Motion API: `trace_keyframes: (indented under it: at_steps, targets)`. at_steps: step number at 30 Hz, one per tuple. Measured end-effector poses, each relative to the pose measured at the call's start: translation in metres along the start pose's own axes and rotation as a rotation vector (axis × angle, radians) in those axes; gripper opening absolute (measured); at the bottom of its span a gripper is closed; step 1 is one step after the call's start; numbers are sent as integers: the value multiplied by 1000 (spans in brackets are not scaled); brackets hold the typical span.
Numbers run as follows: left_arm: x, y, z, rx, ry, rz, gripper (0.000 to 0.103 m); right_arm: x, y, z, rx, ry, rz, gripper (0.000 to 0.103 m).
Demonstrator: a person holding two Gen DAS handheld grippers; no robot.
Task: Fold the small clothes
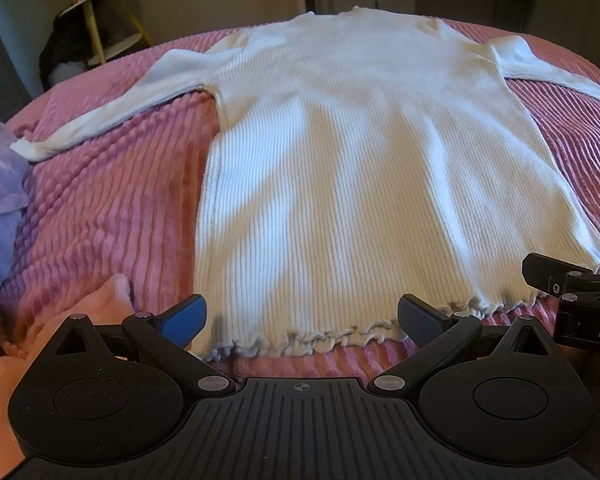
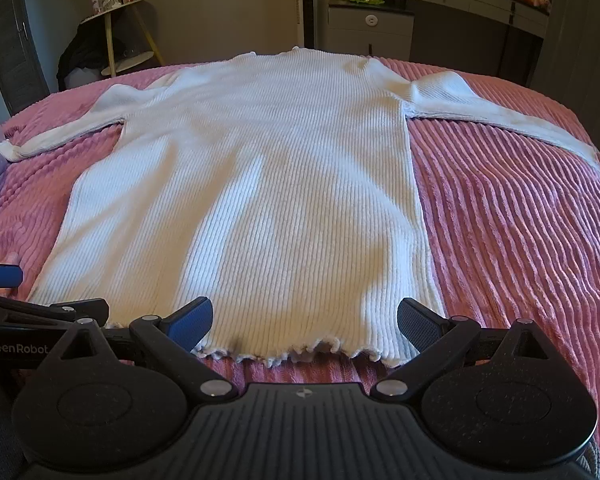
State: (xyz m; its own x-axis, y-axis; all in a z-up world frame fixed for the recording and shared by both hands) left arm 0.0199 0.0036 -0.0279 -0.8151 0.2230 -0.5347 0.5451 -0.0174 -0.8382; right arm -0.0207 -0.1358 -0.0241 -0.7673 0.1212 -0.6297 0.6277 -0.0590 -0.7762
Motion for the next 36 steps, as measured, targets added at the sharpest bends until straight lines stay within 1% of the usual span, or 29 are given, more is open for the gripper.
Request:
trace_keyframes:
  at_steps: [36]
  targets:
    - [0, 4, 3, 17, 25, -38, 103, 1, 1, 2, 11, 15, -9, 99]
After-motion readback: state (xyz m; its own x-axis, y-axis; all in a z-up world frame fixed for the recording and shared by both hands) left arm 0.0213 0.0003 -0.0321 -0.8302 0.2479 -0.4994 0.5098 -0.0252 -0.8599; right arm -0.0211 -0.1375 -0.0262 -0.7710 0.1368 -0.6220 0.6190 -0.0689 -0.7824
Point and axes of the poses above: each gripper's, at about its wrist camera, not at the fingertips, and y roughly the way its jaws point, z to its right, x to its underside, the point moved 3 cm from there along y, roughly the way its jaws point, and after that the axes turned 1 degree about -z, right-handed, at the moved point
